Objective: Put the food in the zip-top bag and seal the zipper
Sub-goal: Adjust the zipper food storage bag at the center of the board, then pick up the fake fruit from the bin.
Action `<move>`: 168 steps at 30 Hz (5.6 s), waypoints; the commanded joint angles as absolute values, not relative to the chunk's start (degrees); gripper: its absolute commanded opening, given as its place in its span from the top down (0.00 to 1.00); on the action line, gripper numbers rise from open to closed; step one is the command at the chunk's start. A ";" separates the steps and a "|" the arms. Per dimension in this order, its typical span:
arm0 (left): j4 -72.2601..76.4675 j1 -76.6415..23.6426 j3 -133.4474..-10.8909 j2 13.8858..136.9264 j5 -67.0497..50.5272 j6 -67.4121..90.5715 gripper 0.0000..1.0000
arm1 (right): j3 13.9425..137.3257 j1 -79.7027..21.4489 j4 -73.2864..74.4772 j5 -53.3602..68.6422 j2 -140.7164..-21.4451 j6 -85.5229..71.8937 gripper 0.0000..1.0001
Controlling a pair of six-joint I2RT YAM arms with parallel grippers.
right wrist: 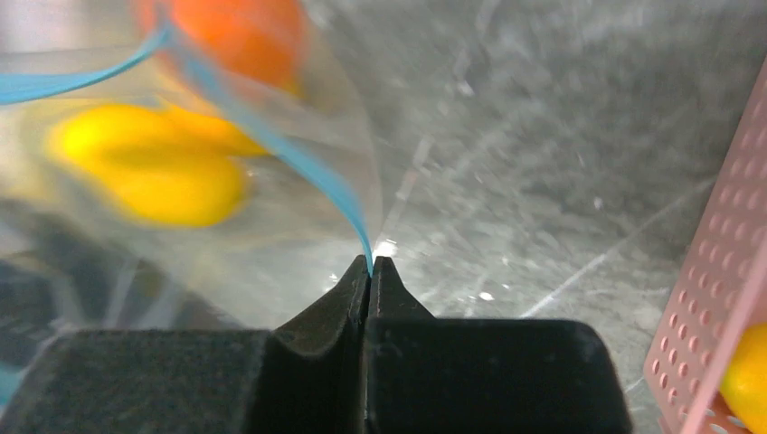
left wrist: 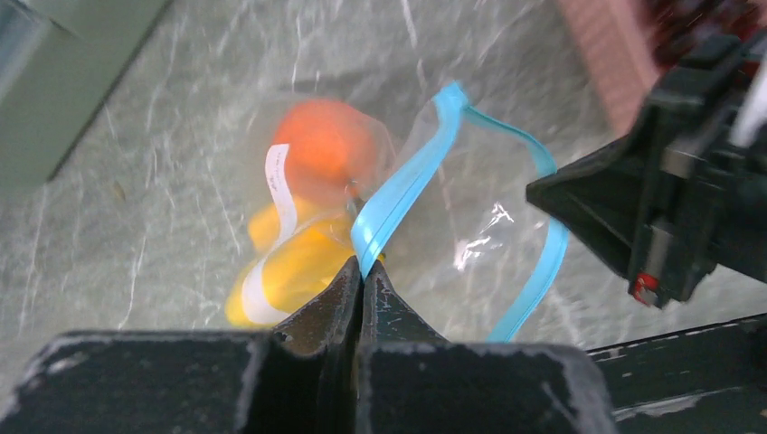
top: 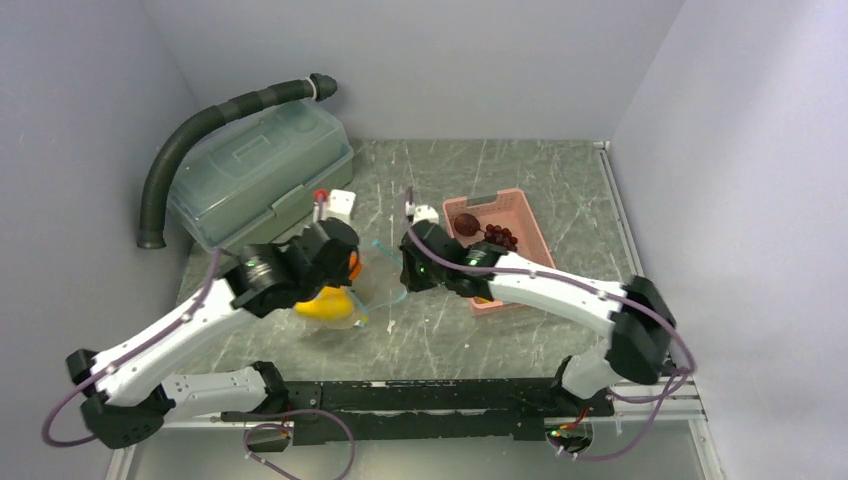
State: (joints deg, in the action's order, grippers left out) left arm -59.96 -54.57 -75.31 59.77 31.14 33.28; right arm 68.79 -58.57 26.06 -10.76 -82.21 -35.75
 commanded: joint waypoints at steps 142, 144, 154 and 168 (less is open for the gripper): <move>-54.49 -48.39 -71.47 59.33 23.78 30.41 0.95 | 51.24 -31.82 37.85 -11.93 -83.23 -28.84 0.00; -54.63 -48.37 -71.48 59.33 23.82 30.40 0.95 | 51.16 -31.82 37.35 -11.63 -84.46 -28.75 0.00; -54.92 -48.43 -71.75 59.06 23.94 30.32 0.95 | 50.81 -31.82 35.60 -12.08 -86.28 -29.44 0.07; -54.71 -48.40 -72.24 59.74 23.64 30.17 0.95 | 53.03 -31.82 39.16 -13.48 -79.50 -29.48 0.43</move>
